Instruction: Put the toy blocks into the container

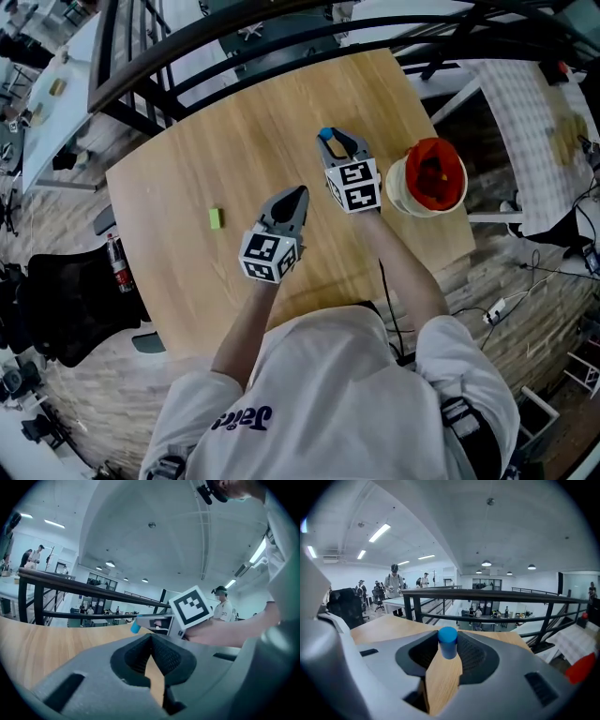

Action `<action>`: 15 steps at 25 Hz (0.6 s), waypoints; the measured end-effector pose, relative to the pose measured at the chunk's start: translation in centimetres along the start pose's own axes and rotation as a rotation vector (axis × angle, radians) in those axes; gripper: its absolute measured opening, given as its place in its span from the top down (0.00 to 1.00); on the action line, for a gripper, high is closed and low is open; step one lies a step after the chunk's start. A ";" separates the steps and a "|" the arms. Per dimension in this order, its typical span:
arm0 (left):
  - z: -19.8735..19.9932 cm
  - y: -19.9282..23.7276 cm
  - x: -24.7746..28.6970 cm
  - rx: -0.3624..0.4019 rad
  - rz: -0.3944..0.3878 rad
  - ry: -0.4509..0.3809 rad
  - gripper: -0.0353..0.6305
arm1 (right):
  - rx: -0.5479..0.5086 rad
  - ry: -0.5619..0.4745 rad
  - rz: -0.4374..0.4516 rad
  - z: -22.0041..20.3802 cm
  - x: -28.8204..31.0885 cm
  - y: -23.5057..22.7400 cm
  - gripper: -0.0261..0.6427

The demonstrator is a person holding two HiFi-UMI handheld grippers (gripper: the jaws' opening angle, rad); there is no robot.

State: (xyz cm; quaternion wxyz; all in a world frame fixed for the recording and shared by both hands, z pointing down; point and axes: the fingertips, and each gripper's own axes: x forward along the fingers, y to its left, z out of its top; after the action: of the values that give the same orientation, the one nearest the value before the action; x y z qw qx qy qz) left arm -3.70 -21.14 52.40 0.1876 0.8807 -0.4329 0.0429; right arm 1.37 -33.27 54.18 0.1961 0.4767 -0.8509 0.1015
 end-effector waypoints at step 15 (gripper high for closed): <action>0.6 -9.1 2.9 0.124 -0.196 0.011 0.94 | -0.167 -0.110 0.040 5.5 -17.0 -3.3 0.76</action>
State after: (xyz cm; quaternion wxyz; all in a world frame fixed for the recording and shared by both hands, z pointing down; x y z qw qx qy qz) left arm 5.16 -18.44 49.86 0.1384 0.9284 -0.3405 0.0556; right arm 10.86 -23.90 41.87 0.1861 0.4464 -0.8752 0.0081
